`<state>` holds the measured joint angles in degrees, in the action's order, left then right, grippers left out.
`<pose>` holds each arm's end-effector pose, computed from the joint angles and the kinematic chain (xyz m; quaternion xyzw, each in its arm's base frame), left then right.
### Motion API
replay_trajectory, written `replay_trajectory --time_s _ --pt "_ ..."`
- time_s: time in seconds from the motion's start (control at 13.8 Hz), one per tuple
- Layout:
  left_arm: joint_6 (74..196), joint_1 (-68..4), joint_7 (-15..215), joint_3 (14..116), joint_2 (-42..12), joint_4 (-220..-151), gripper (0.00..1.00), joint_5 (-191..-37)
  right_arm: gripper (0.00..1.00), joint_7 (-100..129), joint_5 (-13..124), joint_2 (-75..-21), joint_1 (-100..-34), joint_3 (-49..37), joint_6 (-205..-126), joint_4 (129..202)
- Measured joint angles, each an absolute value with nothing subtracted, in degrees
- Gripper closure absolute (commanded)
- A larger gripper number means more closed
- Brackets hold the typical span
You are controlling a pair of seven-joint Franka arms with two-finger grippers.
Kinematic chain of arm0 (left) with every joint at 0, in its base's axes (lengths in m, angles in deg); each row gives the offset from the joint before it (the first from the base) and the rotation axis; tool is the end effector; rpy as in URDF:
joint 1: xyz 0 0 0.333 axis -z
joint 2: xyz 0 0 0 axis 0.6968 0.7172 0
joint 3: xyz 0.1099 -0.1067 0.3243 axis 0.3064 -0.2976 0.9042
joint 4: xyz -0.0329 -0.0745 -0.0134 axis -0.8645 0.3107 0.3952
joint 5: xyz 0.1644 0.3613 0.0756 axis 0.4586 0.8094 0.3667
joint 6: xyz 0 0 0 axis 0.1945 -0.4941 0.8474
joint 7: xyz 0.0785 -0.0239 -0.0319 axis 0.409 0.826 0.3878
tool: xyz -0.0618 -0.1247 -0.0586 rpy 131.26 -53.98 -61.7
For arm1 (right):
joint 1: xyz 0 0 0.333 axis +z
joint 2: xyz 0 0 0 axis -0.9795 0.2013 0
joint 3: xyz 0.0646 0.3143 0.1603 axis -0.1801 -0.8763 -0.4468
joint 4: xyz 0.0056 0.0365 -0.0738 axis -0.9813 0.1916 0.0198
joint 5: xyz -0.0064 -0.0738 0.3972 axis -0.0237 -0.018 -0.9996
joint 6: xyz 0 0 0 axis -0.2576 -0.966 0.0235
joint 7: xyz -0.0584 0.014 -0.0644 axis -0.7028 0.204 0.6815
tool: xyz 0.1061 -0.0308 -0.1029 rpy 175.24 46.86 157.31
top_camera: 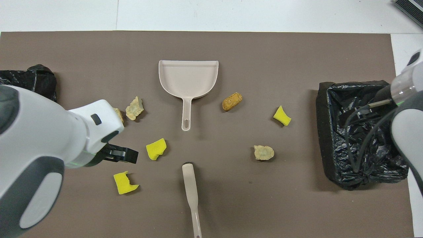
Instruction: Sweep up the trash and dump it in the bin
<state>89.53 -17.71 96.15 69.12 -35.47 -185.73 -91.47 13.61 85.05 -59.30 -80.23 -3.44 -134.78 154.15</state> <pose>0.4443 -0.2130 0.5613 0.9917 -0.1148 -0.0577 0.0035 0.5717 0.0300 0.5614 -0.9926 -0.0884 0.0815 0.0152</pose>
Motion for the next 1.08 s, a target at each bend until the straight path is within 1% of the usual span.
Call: replay_trajectory --time_s 0.36,0.58,0.79,1.08 --pt "100.17 -6.88 108.89 69.00 -38.14 -198.03 0.00 -91.52 0.00 3.75 85.02 -53.27 -79.77 -10.00 -136.80 152.26" --pt "105.91 -0.36 116.26 68.97 -38.66 -204.01 0.00 -91.54 0.00 -5.52 85.02 -48.58 -74.77 -11.00 -138.93 149.31" --pt "115.20 6.55 124.57 68.96 -38.39 -210.81 0.00 -91.54 0.00 -14.30 85.00 -45.29 -70.38 -11.12 -141.97 147.13" --pt "122.68 12.04 130.97 68.95 -38.04 -217.54 0.00 -91.54 0.00 -25.94 85.00 -40.00 -64.96 -11.15 -145.45 142.62"
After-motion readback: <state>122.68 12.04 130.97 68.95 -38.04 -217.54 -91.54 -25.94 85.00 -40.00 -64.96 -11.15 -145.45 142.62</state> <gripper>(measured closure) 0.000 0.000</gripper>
